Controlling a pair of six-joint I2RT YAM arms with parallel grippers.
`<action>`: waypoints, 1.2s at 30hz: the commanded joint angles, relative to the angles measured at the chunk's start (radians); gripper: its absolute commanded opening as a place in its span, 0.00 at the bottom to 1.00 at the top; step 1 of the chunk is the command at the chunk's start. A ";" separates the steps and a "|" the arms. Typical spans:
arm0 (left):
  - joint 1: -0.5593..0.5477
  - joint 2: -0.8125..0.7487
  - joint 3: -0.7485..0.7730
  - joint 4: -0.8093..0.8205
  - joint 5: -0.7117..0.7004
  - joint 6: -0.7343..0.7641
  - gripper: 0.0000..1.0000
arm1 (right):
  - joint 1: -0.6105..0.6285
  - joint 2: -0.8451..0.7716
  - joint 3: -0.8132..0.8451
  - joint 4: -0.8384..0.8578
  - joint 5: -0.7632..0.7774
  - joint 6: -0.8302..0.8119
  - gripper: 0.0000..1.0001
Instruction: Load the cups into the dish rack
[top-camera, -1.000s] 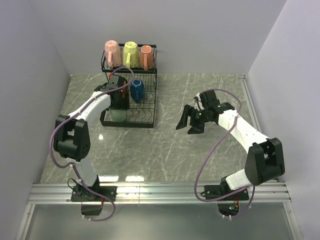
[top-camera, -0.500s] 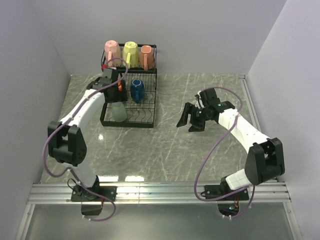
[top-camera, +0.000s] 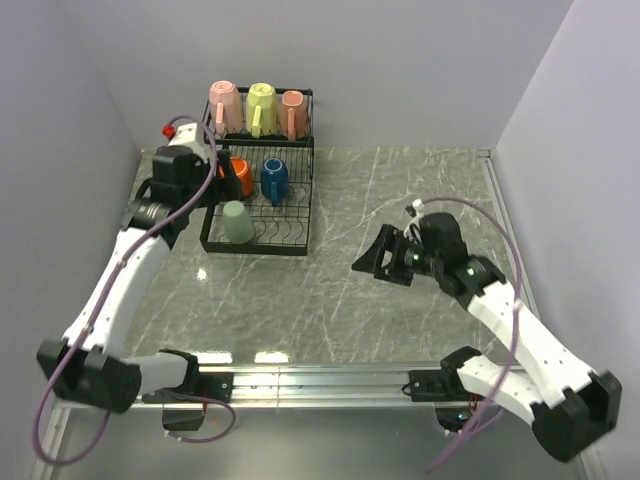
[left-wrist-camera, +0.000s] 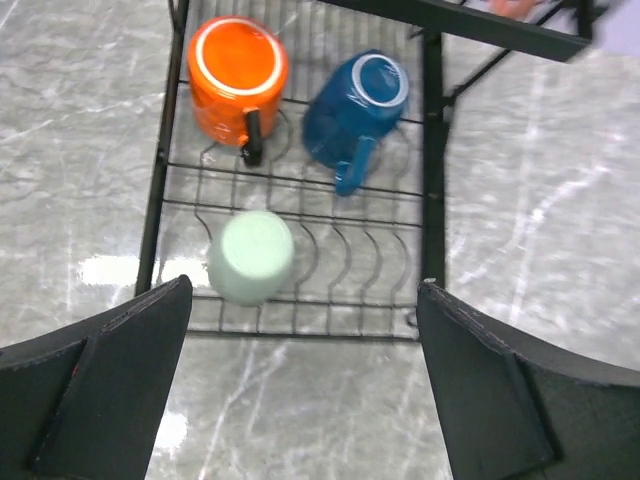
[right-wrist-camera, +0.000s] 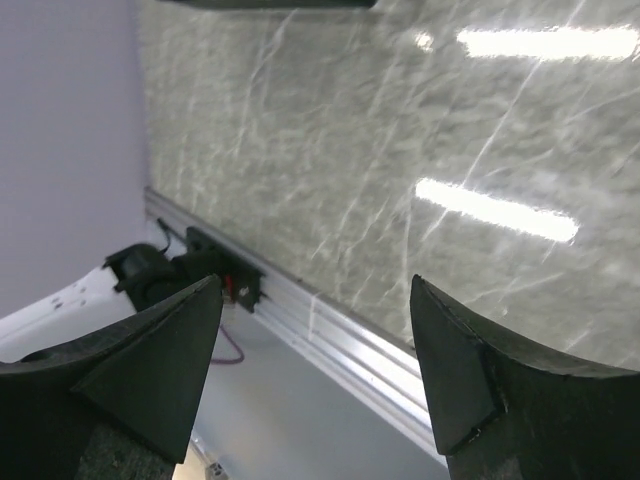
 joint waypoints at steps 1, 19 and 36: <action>-0.004 -0.121 -0.038 0.054 0.046 -0.024 0.99 | 0.028 -0.120 -0.116 0.132 0.023 0.118 0.82; -0.004 -0.474 -0.099 -0.211 0.108 -0.236 0.99 | 0.034 -0.434 -0.197 0.069 -0.084 0.063 0.84; -0.004 -0.927 -0.366 -0.146 0.021 -0.306 0.99 | 0.033 -0.826 -0.242 -0.210 -0.017 0.047 0.86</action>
